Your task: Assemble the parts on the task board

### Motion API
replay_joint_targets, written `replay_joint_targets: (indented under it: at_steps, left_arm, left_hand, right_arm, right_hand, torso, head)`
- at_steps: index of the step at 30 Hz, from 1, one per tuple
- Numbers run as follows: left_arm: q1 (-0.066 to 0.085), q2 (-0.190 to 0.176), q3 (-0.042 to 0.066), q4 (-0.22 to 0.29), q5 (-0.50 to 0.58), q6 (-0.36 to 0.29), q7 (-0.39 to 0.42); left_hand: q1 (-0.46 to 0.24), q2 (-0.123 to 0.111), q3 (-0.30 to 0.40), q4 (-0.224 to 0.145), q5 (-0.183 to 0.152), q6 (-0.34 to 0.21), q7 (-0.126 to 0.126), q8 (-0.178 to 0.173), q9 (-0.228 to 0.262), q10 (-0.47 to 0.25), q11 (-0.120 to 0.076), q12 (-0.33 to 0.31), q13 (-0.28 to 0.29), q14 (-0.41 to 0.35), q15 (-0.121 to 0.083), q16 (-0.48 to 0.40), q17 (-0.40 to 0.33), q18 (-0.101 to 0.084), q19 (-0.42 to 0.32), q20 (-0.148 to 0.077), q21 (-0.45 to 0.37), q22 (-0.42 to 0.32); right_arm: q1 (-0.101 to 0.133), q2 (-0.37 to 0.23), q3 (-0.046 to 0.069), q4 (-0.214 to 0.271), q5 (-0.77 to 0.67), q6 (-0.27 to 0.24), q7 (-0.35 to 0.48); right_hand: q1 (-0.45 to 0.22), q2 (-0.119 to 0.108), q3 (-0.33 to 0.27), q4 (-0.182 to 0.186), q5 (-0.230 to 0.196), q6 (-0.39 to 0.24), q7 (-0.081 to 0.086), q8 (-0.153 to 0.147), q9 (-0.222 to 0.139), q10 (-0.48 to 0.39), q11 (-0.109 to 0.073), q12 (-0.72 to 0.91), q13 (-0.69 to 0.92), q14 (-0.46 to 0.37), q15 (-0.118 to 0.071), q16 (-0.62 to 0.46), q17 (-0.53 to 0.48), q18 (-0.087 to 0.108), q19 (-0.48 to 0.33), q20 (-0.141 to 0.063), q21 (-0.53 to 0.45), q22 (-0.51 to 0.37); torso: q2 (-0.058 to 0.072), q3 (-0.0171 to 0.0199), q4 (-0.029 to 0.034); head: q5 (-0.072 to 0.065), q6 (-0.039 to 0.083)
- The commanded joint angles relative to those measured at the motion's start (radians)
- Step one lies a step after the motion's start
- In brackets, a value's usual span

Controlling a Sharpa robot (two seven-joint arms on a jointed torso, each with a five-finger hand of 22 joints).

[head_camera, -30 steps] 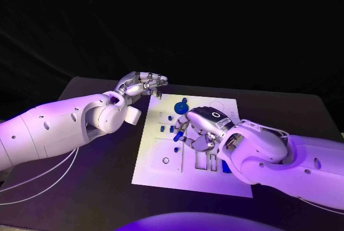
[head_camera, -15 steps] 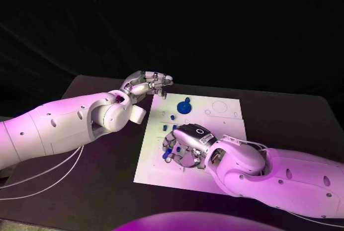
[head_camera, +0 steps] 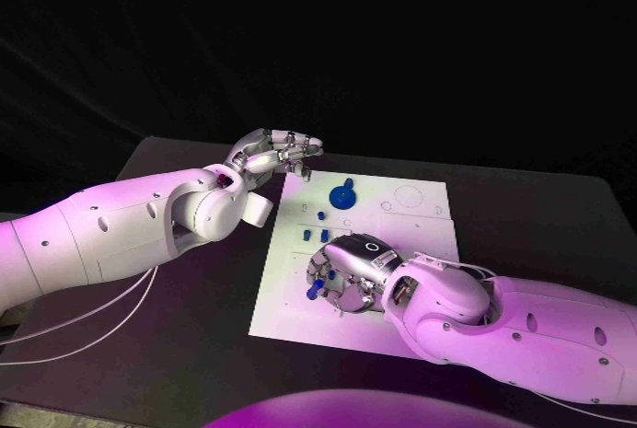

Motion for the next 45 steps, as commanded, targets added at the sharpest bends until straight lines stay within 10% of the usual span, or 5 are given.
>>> replay_joint_targets:
  at_steps: [1,16,35,45]
  left_arm:
    - [0.000,0.001,0.001,0.001,0.005,0.016,0.008]
    - [0.000,-0.002,0.001,0.003,0.005,0.015,0.007]
    - [0.000,-0.004,0.001,0.005,0.005,0.014,0.003]
    - [0.000,-0.008,0.001,0.005,0.005,0.013,0.002]
  left_hand:
    - [-0.008,0.003,-0.007,0.000,-0.004,-0.007,-0.002,0.005,-0.001,-0.008,-0.001,0.004,-0.001,-0.005,0.005,-0.004,-0.002,0.012,-0.002,0.001,-0.006,-0.001]
    - [-0.008,0.003,-0.007,0.000,-0.004,-0.007,-0.002,0.005,-0.001,-0.008,-0.001,0.004,-0.001,-0.005,0.005,-0.004,-0.002,0.012,-0.002,0.001,-0.006,-0.001]
    - [-0.008,0.004,-0.009,0.001,-0.010,-0.007,-0.002,0.007,-0.002,-0.010,-0.001,0.007,-0.001,-0.005,0.005,-0.004,-0.003,0.012,-0.002,0.002,-0.007,-0.004]
    - [-0.007,0.004,-0.009,0.001,-0.010,-0.008,-0.002,0.007,-0.002,-0.011,-0.001,0.008,-0.002,-0.005,0.005,-0.003,-0.003,0.012,-0.002,0.002,-0.008,-0.004]
  right_arm:
    - [-0.001,-0.002,0.000,-0.001,-0.034,0.025,-0.007]
    - [-0.003,0.007,-0.001,-0.003,-0.063,0.055,-0.014]
    - [-0.006,0.018,-0.006,-0.013,-0.063,0.031,0.006]
    - [-0.006,-0.039,-0.003,0.034,-0.068,-0.090,0.026]
  right_hand:
    - [-0.004,0.004,0.000,-0.008,0.005,0.005,-0.003,0.002,0.031,0.022,-0.013,0.004,0.002,0.028,-0.006,0.003,-0.002,-0.013,0.001,0.000,-0.006,0.166]
    - [-0.015,0.001,-0.002,-0.015,0.001,0.000,-0.003,0.002,0.037,0.020,-0.013,-0.001,0.004,0.028,-0.005,0.002,-0.003,-0.013,0.001,0.001,-0.007,0.166]
    - [-0.128,-0.063,-0.065,-0.025,0.058,-0.120,0.026,-0.084,0.014,-0.087,0.023,-0.054,0.003,0.019,0.025,-0.006,-0.032,-0.006,-0.017,0.026,-0.051,0.158]
    - [-0.100,-0.023,-0.285,-0.015,0.059,-0.154,0.027,-0.120,-0.025,-0.178,0.031,-0.017,-0.002,0.000,0.031,-0.043,-0.112,0.013,-0.052,0.035,-0.157,0.123]
  torso:
    - [0.000,-0.0005,0.0004]
    - [0.000,-0.0015,0.0002]
    - [-0.002,-0.0018,0.0000]
    - [-0.002,-0.0002,-0.0022]
  head:
    - [0.000,-0.003]
    - [0.000,-0.005]
    - [-0.006,-0.007]
    - [-0.009,-0.003]
